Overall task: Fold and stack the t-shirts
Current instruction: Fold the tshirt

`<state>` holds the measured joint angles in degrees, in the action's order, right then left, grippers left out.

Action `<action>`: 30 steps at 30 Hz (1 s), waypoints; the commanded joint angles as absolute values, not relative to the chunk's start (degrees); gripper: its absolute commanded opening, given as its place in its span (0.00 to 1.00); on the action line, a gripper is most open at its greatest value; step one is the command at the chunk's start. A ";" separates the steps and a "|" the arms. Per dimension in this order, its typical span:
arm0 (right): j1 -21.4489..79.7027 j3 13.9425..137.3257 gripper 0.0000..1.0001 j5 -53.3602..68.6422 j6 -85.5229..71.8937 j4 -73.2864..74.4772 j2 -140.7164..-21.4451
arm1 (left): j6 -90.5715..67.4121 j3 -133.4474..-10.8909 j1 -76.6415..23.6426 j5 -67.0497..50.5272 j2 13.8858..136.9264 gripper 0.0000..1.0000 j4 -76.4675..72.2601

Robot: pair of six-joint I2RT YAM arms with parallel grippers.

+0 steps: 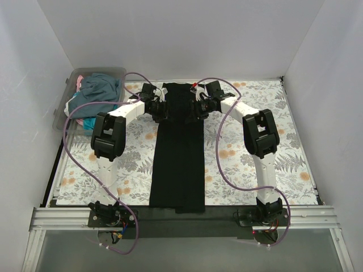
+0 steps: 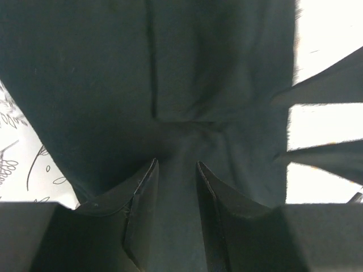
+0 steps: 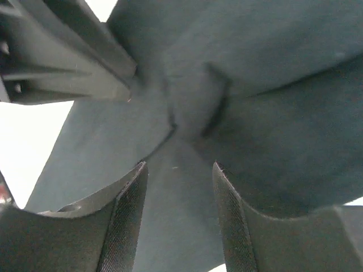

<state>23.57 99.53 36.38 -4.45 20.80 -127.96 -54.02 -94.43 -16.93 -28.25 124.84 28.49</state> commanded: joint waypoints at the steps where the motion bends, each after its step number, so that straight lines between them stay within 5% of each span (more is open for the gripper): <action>1: 22.77 100.37 0.55 32.70 -6.06 16.08 -129.46 | -54.84 -92.90 -16.61 -27.78 125.59 0.31 28.39; 30: 17.23 115.84 0.55 31.98 -6.77 12.39 -142.65 | -54.93 -110.39 -13.01 -29.26 138.78 0.29 29.80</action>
<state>18.13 113.93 33.28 -8.40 12.73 -141.71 -55.94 -109.36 -13.67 -32.51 138.04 27.99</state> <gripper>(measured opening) 0.527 0.284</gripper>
